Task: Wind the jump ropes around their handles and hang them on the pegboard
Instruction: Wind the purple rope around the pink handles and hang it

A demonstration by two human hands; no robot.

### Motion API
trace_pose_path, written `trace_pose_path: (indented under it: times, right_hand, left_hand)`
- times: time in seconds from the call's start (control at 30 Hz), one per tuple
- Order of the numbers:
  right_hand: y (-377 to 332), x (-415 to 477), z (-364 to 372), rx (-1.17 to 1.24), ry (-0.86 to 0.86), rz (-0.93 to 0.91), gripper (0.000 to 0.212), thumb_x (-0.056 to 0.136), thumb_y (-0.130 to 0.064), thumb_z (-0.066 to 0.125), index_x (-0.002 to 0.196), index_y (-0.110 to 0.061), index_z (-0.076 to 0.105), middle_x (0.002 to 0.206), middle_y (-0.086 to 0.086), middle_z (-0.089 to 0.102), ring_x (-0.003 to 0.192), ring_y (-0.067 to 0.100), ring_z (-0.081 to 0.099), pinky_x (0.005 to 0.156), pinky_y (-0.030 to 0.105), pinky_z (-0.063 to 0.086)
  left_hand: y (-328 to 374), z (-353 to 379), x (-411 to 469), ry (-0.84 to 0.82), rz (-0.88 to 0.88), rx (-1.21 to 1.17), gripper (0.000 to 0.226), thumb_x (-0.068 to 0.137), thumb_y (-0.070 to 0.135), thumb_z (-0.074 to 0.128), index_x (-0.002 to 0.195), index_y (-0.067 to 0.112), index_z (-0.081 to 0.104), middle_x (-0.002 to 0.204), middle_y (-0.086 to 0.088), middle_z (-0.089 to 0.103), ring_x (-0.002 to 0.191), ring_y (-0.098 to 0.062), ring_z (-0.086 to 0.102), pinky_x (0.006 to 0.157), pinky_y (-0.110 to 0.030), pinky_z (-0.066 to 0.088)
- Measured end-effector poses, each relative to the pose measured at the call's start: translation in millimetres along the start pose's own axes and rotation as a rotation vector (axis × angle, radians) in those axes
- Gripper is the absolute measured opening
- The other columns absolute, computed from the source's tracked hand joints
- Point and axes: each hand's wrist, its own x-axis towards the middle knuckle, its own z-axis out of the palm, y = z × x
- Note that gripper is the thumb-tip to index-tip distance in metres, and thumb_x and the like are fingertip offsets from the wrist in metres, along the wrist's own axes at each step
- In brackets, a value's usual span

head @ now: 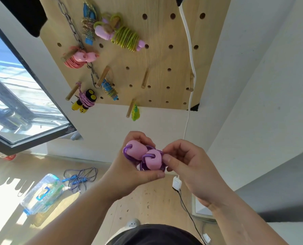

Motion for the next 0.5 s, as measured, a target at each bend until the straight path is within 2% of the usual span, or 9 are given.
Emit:
trace_pose_path:
  times: [0.1, 0.17, 0.23, 0.27, 0.4, 0.5]
  right_hand:
    - [0.5, 2.0, -1.2, -0.063, -0.044, -0.052, 0.019, 0.094, -0.018, 0.069, 0.103, -0.033, 0.075, 0.088, -0.002, 0.072, 0.088, 0.024, 0.068, 0.082, 0.044, 0.060]
    - [1.0, 3.6, -3.1, -0.211, -0.047, -0.146, 0.016, 0.094, -0.021, 0.069, 0.101, -0.033, 0.078, 0.093, -0.010, 0.070, 0.091, 0.017, 0.067, 0.080, 0.034, 0.059]
    - [1.3, 5.6, -6.0, -0.356, 0.001, -0.298, 0.012, 0.095, -0.024, 0.065, 0.092, -0.029, 0.076, 0.092, -0.013, 0.064, 0.088, 0.015, 0.064, 0.073, 0.019, 0.050]
    - [1.4, 6.2, -6.8, -0.406, 0.032, -0.356, 0.014, 0.095, -0.024, 0.062, 0.090, -0.026, 0.074, 0.090, -0.013, 0.062, 0.087, 0.015, 0.062, 0.071, 0.016, 0.047]
    - [0.3, 9.7, -8.3, -0.465, 0.079, -0.341, 0.019, 0.098, -0.027, 0.049, 0.089, -0.023, 0.066, 0.084, -0.012, 0.067, 0.083, 0.010, 0.066, 0.068, 0.013, 0.048]
    - [1.3, 17.8, -7.9, -0.623, 0.099, -0.364, 0.023, 0.099, -0.034, 0.048, 0.084, -0.026, 0.062, 0.077, -0.013, 0.063, 0.076, 0.009, 0.062, 0.064, 0.020, 0.048]
  left_hand:
    - [2.5, 1.4, -3.4, -0.021, -0.020, 0.038, 0.071, 0.062, -0.014, 0.088, 0.116, 0.007, 0.048, 0.103, 0.002, 0.061, 0.100, -0.021, 0.067, 0.077, -0.036, 0.062]
    - [3.4, 0.9, -4.1, -0.026, -0.029, 0.040, 0.070, 0.063, -0.016, 0.086, 0.116, 0.008, 0.049, 0.104, 0.002, 0.061, 0.101, -0.022, 0.067, 0.078, -0.039, 0.063]
    - [2.8, -0.5, -4.7, -0.047, -0.029, 0.052, 0.069, 0.065, -0.017, 0.084, 0.119, 0.009, 0.049, 0.106, -0.002, 0.061, 0.104, -0.025, 0.065, 0.080, -0.041, 0.062]
    - [2.7, -0.5, -5.2, -0.071, -0.036, 0.034, 0.070, 0.066, -0.016, 0.082, 0.122, 0.011, 0.049, 0.108, -0.004, 0.061, 0.105, -0.026, 0.065, 0.082, -0.040, 0.061]
    - [0.1, -2.8, -1.6, -0.164, -0.140, -0.222, 0.076, 0.072, 0.007, 0.081, 0.139, 0.016, 0.047, 0.120, -0.015, 0.064, 0.110, -0.037, 0.064, 0.091, -0.045, 0.057]
    - [2.3, -2.6, 5.7, -0.124, -0.222, -0.217, 0.082, 0.067, 0.018, 0.080, 0.141, 0.026, 0.045, 0.120, -0.009, 0.066, 0.110, -0.030, 0.065, 0.088, -0.041, 0.057]
